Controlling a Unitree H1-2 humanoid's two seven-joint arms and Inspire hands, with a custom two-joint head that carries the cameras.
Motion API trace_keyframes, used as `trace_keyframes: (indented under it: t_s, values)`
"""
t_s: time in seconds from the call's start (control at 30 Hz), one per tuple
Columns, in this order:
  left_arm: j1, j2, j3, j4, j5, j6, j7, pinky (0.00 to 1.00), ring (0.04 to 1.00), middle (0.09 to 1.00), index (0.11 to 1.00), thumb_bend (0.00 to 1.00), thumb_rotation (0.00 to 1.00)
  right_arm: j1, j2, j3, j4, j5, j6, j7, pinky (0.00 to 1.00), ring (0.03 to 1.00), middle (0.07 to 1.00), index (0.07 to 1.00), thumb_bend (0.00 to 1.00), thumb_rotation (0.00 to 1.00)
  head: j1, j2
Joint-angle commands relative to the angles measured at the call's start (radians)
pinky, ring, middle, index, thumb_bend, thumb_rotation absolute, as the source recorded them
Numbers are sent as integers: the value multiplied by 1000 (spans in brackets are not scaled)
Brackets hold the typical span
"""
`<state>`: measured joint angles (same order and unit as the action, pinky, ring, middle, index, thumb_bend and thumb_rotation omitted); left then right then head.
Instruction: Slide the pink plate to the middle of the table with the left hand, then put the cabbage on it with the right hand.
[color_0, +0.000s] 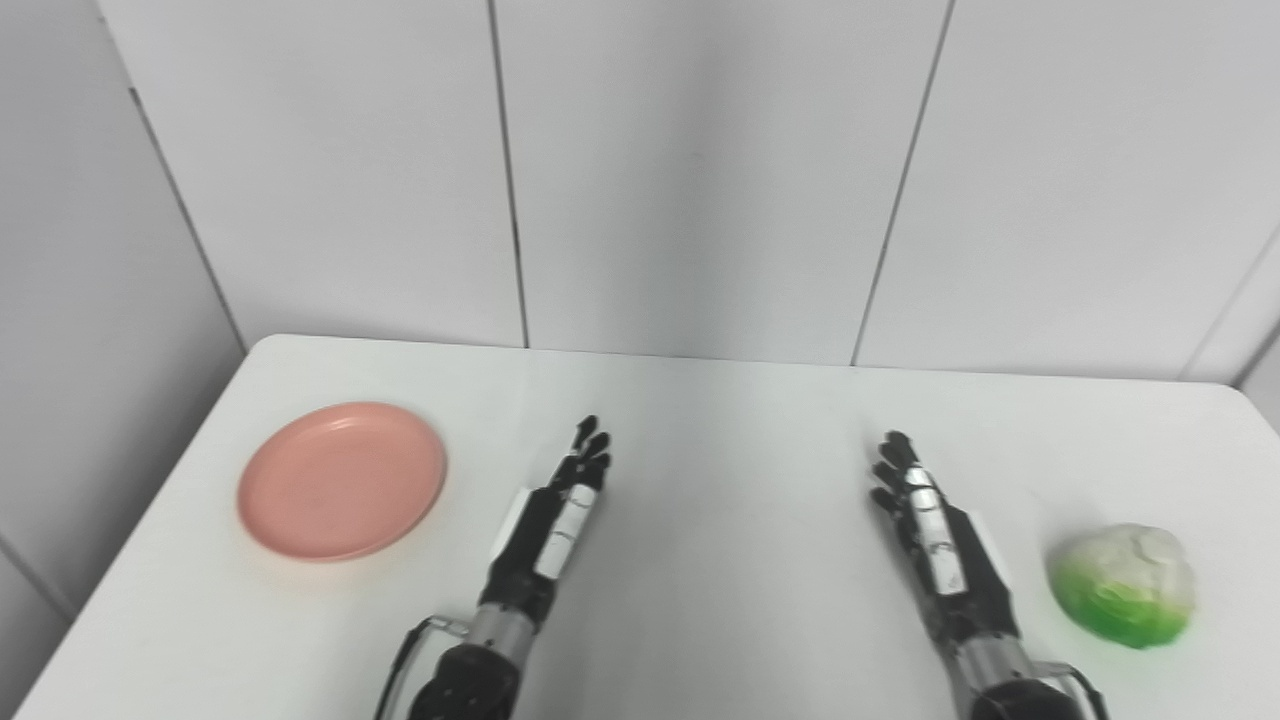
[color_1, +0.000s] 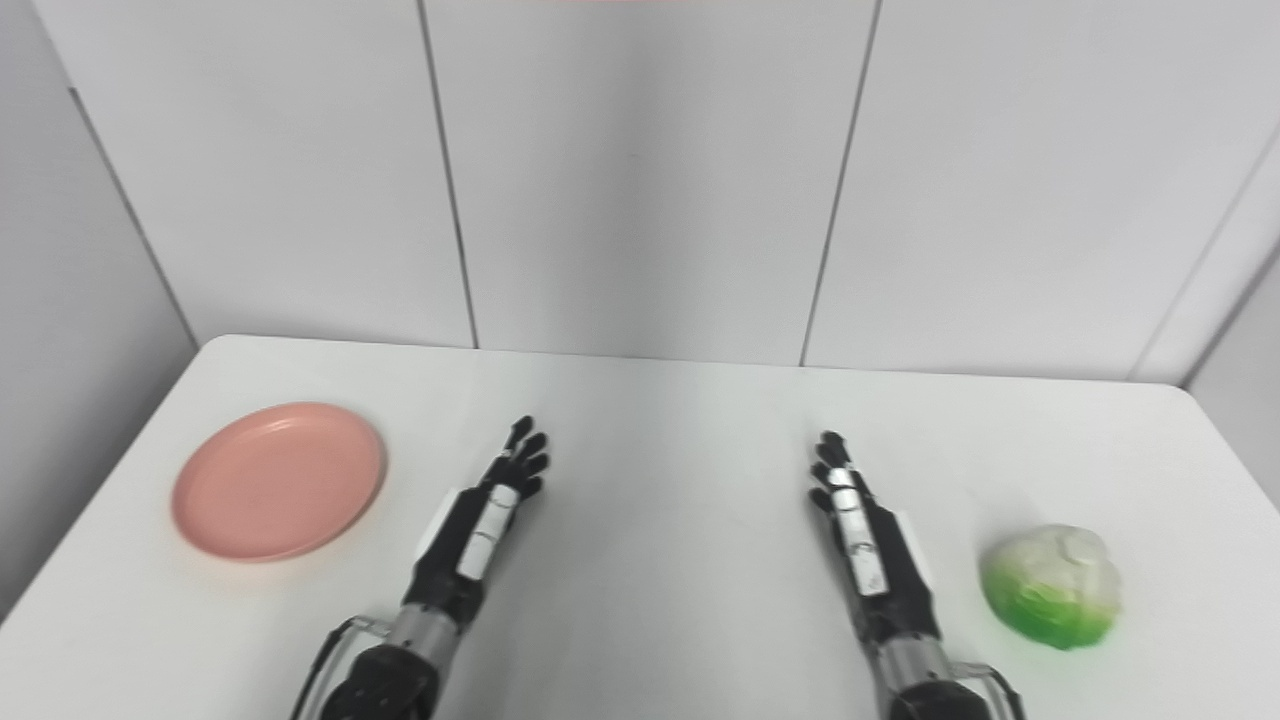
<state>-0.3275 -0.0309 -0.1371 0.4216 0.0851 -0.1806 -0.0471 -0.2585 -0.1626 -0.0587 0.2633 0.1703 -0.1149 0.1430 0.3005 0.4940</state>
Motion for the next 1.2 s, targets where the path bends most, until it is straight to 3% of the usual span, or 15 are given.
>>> trace_keyframes:
  t_s: [0.0,0.3,0.43,0.63,0.8,0.9,1.17]
  values:
    - [6,-14,-6,88,13,21,11,970,966,981,972,846,1000,-14,-6,-2,4,14,8,23,990,978,980,977,212,1000,12,-1]
    - [-6,-23,-9,119,23,-19,17,959,977,989,971,859,1000,-15,-13,-6,8,13,0,25,1000,990,985,982,187,1000,34,-3]
    - [-9,-17,-9,117,6,-2,-13,973,995,1000,988,866,1000,-20,-16,-4,21,12,-16,33,1000,995,989,983,190,1000,35,-3]
    - [-8,-21,-2,114,5,-1,-3,977,982,995,974,887,1000,-19,-13,-3,7,1,1,21,1000,996,993,987,190,1000,35,0]
    - [-8,-20,5,77,2,28,-2,994,975,979,958,926,1000,-26,-12,-3,22,6,-8,30,1000,1000,998,995,187,1000,34,-1]
    - [-23,-21,12,74,-11,12,-5,987,964,974,960,897,1000,-35,-9,-5,39,9,-15,30,1000,993,994,991,180,1000,35,-7]
    - [-49,-15,27,-63,-72,83,-45,999,971,981,985,841,1000,-40,-12,-11,49,11,-13,35,1000,989,988,986,162,1000,46,-11]
